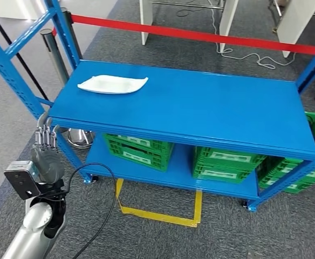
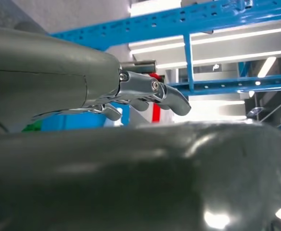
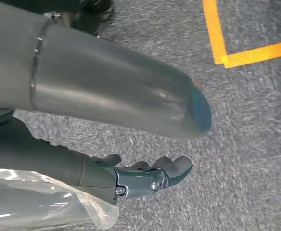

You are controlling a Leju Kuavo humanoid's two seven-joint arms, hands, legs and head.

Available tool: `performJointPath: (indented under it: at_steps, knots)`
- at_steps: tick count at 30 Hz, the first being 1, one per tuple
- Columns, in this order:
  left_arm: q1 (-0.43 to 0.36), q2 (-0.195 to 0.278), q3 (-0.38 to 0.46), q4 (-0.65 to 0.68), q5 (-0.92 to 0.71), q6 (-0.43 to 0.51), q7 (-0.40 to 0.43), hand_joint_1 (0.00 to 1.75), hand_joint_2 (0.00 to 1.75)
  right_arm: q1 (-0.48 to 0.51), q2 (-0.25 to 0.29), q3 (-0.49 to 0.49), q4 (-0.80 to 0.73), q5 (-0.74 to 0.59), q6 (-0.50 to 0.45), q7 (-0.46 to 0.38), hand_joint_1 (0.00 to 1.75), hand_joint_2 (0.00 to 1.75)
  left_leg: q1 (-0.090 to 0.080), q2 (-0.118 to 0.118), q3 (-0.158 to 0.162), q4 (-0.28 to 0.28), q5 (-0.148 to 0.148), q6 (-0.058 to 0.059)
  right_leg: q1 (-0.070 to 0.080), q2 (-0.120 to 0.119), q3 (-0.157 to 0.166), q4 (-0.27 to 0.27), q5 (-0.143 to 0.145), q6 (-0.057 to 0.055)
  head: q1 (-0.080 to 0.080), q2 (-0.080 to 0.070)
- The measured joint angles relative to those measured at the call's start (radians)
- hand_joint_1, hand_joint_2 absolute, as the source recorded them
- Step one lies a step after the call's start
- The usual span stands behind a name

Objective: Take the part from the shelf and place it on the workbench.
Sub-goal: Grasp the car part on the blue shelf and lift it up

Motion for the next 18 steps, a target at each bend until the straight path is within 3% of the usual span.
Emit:
performJointPath:
  at_steps: [1,2,3,5,7,9,11,13,15,16,17,18]
  knots:
    - [0.002,0.001,0.0,0.002,-0.002,0.001,0.0,0.0,0.0,0.001,0.0,0.0,0.002,0.0,0.0,0.0,0.0,0.0,0.0,-0.01,0.0,0.001,0.0,0.0,0.0,0.001,-0.006,0.005,0.013,0.0,0.0,0.0]
    - [0.004,0.001,0.0,0.003,-0.003,0.001,0.0,0.0,0.0,0.001,0.0,0.0,0.003,0.0,-0.001,0.0,0.0,0.0,0.0,-0.02,0.001,0.002,-0.001,-0.001,0.0,0.004,0.008,-0.032,0.044,-0.001,0.0,0.0]
    - [0.004,0.002,0.0,0.004,-0.004,0.001,0.0,0.0,0.0,0.0,0.0,0.0,0.004,0.0,-0.001,0.0,0.0,0.0,0.001,-0.03,0.002,0.004,-0.002,-0.002,-0.001,0.012,0.037,-0.099,0.085,-0.002,0.0,0.0]
    - [0.004,0.003,0.0,0.004,-0.005,0.001,0.0,0.0,0.0,-0.001,0.0,0.0,0.007,0.0,-0.001,0.0,0.0,0.0,0.0,-0.048,-0.003,0.012,-0.005,-0.01,-0.006,0.053,0.096,-0.223,0.132,-0.006,-0.001,0.0]
    - [0.005,0.004,0.0,0.005,-0.005,0.002,0.0,0.0,0.0,-0.001,0.0,0.001,0.01,0.0,-0.001,0.001,0.0,0.0,0.002,-0.065,-0.011,0.017,-0.003,-0.022,-0.007,0.076,0.119,-0.263,0.134,-0.011,-0.002,0.0]
    - [0.007,0.005,0.0,0.005,-0.005,0.002,0.0,0.0,0.0,-0.001,0.0,0.0,0.011,0.0,-0.002,0.001,0.0,0.0,0.005,-0.078,-0.015,0.016,0.0,-0.033,-0.007,0.06,0.123,-0.269,0.138,-0.02,-0.001,0.0]
    - [0.006,0.007,-0.001,0.005,-0.006,0.002,0.0,0.0,0.0,-0.002,0.001,0.0,0.012,0.0,-0.002,0.001,0.0,0.0,0.004,-0.053,-0.029,0.051,-0.024,-0.044,-0.01,0.044,0.128,-0.275,0.141,-0.031,-0.008,0.0]
    - [0.004,0.01,-0.003,0.005,-0.014,0.006,0.001,0.0,0.0,-0.003,0.001,0.0,0.015,-0.004,-0.001,0.004,0.0,0.0,0.005,-0.014,-0.076,0.162,-0.085,-0.055,-0.011,0.027,0.131,-0.277,0.14,-0.039,-0.016,0.0]
    - [0.005,0.014,-0.006,0.005,-0.038,0.015,0.001,0.0,0.0,-0.002,0.0,0.0,0.021,-0.006,0.003,0.007,0.0,0.0,0.01,-0.002,-0.127,0.277,-0.129,-0.063,-0.01,0.013,0.131,-0.277,0.139,-0.041,-0.017,0.0]
    - [0.005,0.018,-0.008,0.005,-0.064,0.025,0.001,0.0,0.0,-0.002,0.0,0.0,0.024,-0.004,0.006,0.008,0.0,0.0,0.012,-0.001,-0.133,0.293,-0.125,-0.064,-0.01,0.008,0.131,-0.277,0.138,-0.042,-0.018,0.0]
    - [0.003,0.024,-0.012,0.005,-0.102,0.041,0.001,0.0,0.0,-0.003,0.0,0.001,0.028,0.0,0.011,0.008,0.0,0.0,0.013,0.0,-0.118,0.266,-0.101,-0.064,-0.01,0.005,0.133,-0.277,0.138,-0.041,-0.018,0.0]
    - [-0.002,0.033,-0.017,0.005,-0.15,0.06,0.001,0.0,0.0,-0.004,0.0,0.003,0.032,0.006,0.016,0.008,0.0,0.0,0.014,0.0,-0.087,0.205,-0.065,-0.062,-0.01,0.003,0.135,-0.277,0.137,-0.04,-0.018,0.0]
